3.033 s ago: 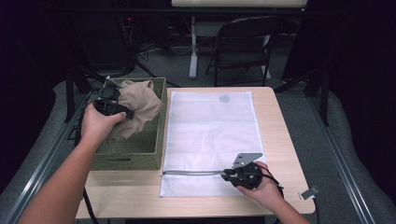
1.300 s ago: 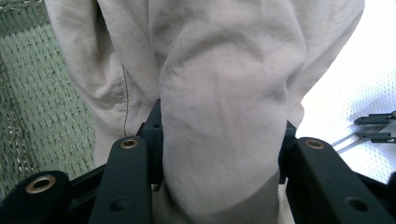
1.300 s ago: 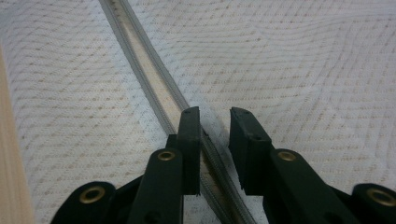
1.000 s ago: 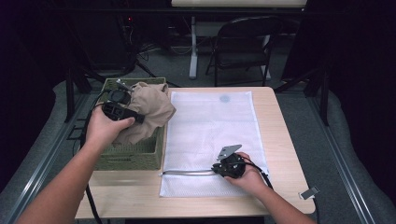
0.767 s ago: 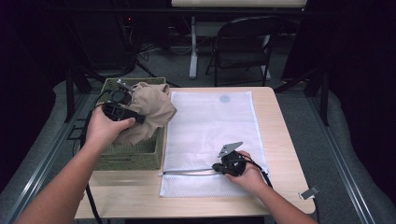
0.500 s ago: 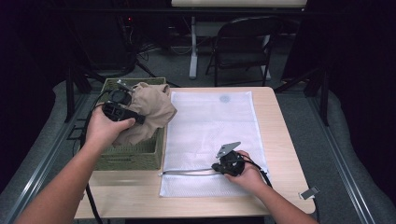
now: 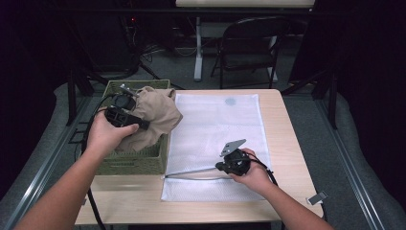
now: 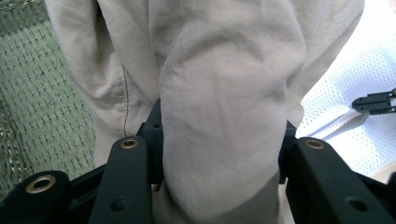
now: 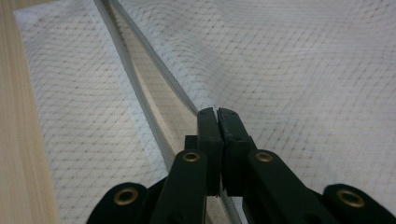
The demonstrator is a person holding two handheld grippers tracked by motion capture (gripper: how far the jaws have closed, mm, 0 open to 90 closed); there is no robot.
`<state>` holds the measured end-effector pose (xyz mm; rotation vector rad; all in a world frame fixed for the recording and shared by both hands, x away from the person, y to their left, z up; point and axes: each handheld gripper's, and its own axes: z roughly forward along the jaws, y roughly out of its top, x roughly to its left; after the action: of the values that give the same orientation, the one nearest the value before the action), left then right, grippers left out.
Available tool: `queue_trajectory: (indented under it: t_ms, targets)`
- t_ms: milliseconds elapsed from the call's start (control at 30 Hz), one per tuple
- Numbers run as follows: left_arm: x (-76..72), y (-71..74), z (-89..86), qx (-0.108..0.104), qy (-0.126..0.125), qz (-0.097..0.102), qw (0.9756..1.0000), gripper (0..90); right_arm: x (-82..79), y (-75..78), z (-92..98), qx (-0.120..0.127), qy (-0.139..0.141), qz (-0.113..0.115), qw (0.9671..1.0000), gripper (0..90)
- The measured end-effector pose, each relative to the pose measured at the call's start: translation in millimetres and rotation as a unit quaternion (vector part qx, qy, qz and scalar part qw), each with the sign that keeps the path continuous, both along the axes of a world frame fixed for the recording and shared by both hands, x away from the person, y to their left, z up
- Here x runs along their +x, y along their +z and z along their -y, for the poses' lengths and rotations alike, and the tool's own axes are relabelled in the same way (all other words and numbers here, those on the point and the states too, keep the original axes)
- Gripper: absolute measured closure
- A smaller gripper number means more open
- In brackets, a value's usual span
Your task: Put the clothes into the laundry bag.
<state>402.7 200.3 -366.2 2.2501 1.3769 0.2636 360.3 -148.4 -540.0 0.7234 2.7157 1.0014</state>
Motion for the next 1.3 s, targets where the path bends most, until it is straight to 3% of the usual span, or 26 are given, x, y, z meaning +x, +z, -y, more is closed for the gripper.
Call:
queue_trajectory:
  t_ms: [533,1300]
  targets:
    - [-16.5,3.6,14.5,-0.002,-0.035,0.002,0.9994,56.2,16.2,36.5,-4.5,-0.003,-0.004,0.022,0.9998,88.4]
    - [-46.8,-6.9,37.2,-0.012,-0.096,-0.001,0.9953,56.2,41.7,61.1,-6.0,0.028,-0.031,0.023,0.9989,88.6]
